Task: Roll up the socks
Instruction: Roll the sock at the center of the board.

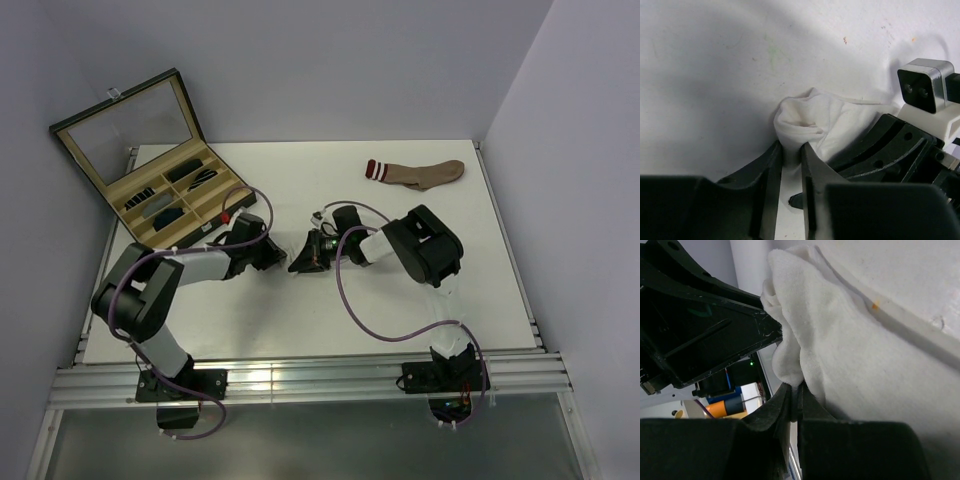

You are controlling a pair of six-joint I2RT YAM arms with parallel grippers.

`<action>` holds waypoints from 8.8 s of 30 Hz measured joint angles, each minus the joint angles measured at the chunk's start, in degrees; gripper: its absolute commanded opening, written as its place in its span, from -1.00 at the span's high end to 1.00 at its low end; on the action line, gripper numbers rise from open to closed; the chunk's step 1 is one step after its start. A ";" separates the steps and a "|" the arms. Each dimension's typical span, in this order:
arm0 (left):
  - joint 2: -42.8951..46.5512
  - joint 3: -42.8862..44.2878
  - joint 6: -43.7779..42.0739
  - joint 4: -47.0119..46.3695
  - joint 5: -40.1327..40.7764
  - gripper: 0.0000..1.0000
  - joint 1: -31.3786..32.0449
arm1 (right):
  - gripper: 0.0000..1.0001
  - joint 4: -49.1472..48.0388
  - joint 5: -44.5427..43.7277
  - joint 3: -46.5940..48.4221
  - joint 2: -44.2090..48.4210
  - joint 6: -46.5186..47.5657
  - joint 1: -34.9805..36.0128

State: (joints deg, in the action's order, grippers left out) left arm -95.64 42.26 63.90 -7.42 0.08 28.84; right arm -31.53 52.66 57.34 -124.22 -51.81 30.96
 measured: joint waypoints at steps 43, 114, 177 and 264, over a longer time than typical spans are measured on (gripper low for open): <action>-14.03 33.68 -13.70 47.78 14.34 0.99 3.61 | -0.12 5.49 -74.93 -7.02 19.69 47.06 33.07; 17.57 -2.19 4.04 13.40 -1.79 -0.51 -0.44 | 1.00 -8.94 -14.19 -17.07 13.51 7.21 1.64; 1.62 7.67 -4.66 17.18 1.95 0.99 7.21 | 0.24 37.13 -39.93 6.43 15.58 21.27 -5.44; 9.64 1.55 1.40 13.33 6.71 -0.73 7.96 | 0.99 -4.85 -11.74 -16.57 13.25 3.34 -0.83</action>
State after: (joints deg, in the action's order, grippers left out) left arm -86.00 43.81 65.30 5.91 6.79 36.80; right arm -36.38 40.93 40.77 -110.98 -48.47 30.13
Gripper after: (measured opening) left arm 0.895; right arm 0.141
